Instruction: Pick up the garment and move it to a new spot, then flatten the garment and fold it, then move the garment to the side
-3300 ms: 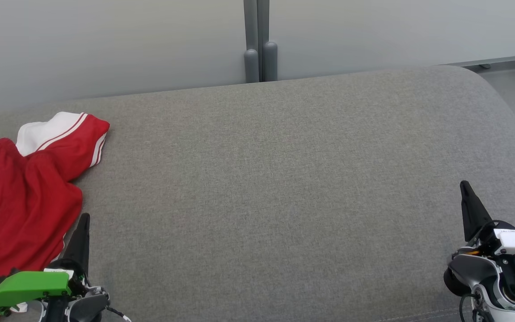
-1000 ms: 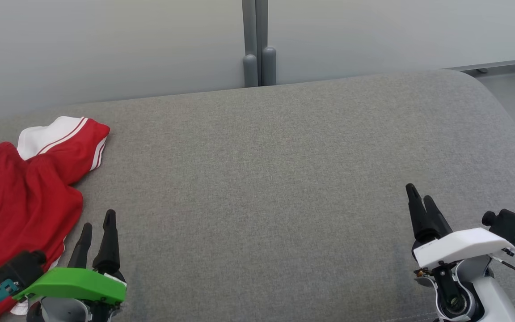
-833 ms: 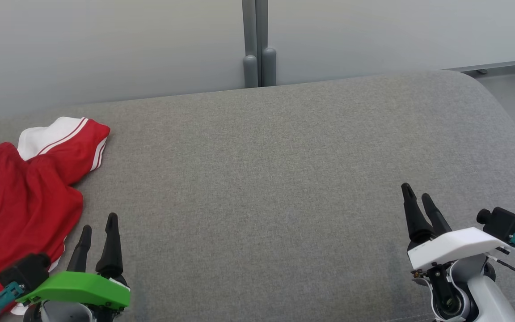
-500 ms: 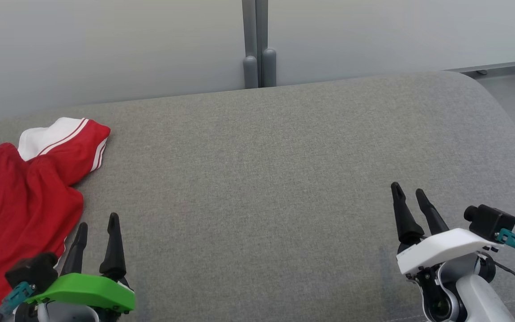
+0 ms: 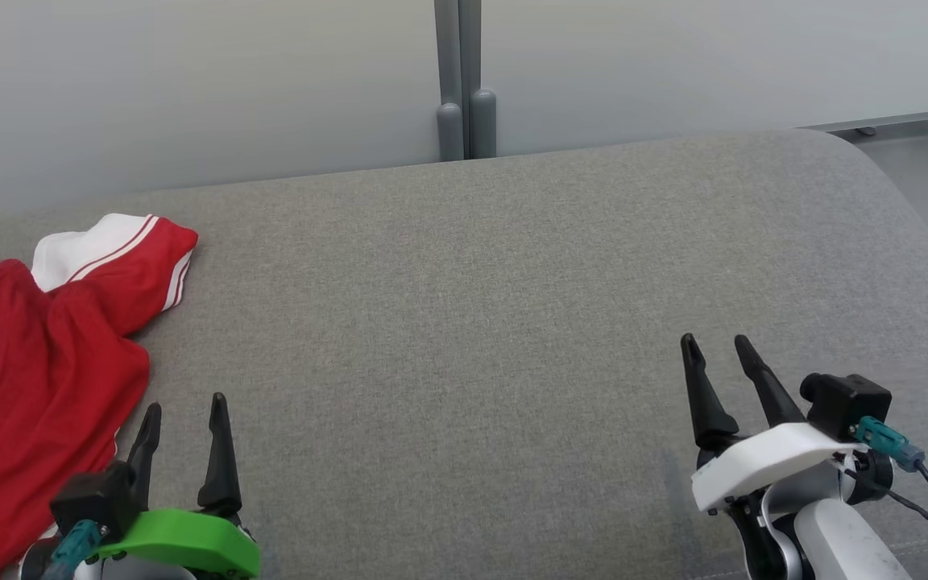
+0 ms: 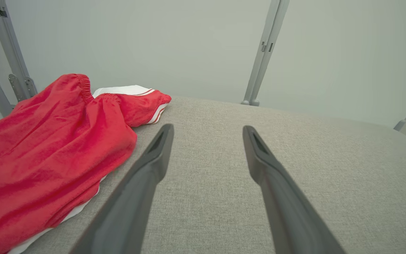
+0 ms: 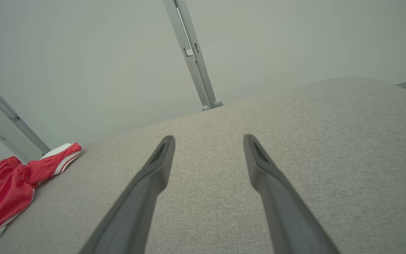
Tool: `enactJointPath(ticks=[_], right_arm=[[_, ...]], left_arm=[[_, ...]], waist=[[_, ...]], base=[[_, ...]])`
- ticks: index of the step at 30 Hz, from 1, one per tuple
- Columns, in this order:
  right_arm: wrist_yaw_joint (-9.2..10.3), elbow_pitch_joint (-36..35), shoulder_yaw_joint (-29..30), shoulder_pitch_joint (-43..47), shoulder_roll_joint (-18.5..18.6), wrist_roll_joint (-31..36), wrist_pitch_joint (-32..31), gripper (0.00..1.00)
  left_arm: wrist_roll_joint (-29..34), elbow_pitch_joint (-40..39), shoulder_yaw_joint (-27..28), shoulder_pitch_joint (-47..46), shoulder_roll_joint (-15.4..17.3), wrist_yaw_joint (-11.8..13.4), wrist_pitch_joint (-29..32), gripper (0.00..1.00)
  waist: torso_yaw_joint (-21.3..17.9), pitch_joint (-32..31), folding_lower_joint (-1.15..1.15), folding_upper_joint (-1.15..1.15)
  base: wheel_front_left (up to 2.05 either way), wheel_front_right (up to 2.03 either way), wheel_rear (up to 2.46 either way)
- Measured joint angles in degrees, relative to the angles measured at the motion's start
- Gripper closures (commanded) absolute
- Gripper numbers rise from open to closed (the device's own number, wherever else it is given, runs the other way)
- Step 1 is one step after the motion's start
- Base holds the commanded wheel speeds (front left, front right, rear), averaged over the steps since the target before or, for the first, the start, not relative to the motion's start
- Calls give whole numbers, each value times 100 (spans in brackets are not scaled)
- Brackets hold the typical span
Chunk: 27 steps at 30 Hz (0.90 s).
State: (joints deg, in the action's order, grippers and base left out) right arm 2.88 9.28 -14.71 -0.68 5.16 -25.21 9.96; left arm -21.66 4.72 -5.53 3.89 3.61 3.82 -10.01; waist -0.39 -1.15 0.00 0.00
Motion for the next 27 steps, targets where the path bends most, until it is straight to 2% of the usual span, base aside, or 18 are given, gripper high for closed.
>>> enactJointPath(ticks=[21,27], right_arm=[[180,-32,-492,-3,46,1623,425,0],[180,-34,-500,-5,45,1666,438,0]], left_arm=[[1504,-157,-81,133,-41,287,-435,0],[1536,-155,-78,167,-48,302,-442,0]], waist=[[-7,-22,0,0],[-15,-10,0,0]], base=[[0,0,0],[0,0,0]])
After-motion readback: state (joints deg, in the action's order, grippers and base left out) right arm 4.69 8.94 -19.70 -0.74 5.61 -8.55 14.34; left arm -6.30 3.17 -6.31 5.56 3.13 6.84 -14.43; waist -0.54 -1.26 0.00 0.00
